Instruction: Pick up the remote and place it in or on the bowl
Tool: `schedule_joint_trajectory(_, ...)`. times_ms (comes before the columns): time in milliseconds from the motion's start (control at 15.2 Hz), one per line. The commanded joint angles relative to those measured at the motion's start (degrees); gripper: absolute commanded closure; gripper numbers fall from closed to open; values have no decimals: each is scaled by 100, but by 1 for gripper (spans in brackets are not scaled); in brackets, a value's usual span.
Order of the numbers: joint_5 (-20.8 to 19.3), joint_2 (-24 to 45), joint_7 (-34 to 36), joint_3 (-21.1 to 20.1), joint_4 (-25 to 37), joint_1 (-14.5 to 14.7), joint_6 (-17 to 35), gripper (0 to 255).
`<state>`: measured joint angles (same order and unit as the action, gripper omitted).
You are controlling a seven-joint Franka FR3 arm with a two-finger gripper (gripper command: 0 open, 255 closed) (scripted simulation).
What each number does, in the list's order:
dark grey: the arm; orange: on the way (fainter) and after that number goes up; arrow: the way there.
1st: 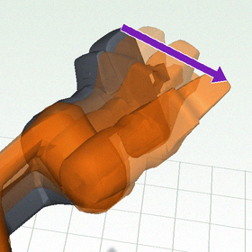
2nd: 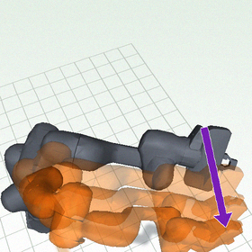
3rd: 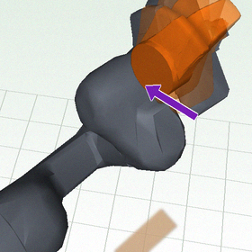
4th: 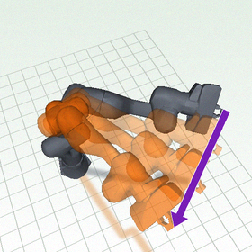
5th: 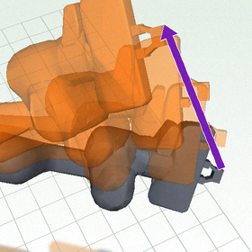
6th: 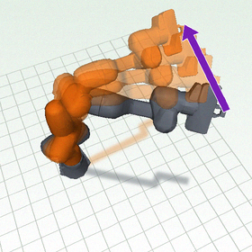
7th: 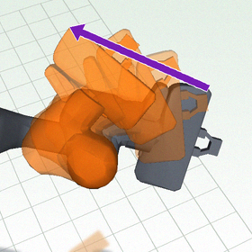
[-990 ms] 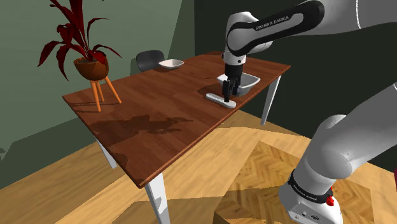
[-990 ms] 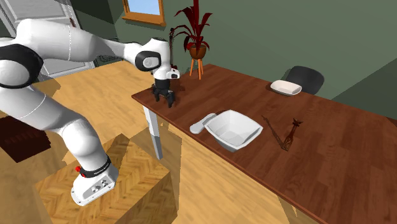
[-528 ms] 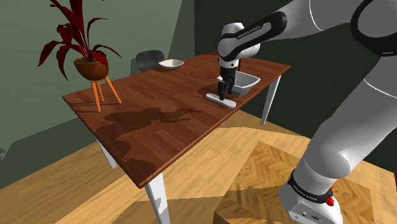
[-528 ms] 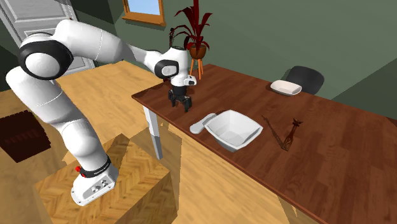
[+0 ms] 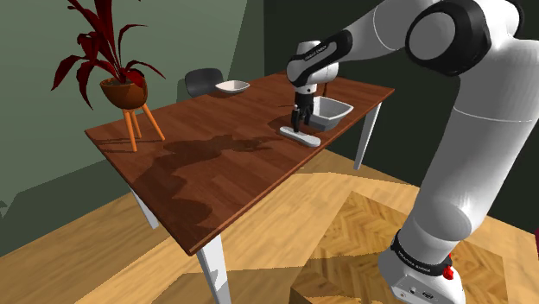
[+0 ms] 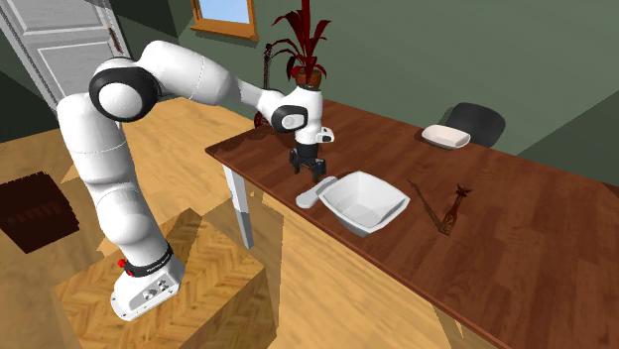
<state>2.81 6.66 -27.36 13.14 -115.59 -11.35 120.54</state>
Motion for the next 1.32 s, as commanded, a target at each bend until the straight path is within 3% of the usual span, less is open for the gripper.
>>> schedule_joint_trajectory(0, 108, 431, -139, 42, 377, -85, 74, 0)
schedule_joint_trajectory(132, 211, 826, -259, 68, 771, -182, 89, 0)
schedule_joint_trajectory(660, 304, 1095, -321, 29, 524, -204, 596, 0)
schedule_joint_trajectory(1188, 305, 1096, -321, 29, 526, -205, 594, 0)
schedule_joint_trajectory(1254, 305, 1096, -321, 29, 526, -205, 594, 255)
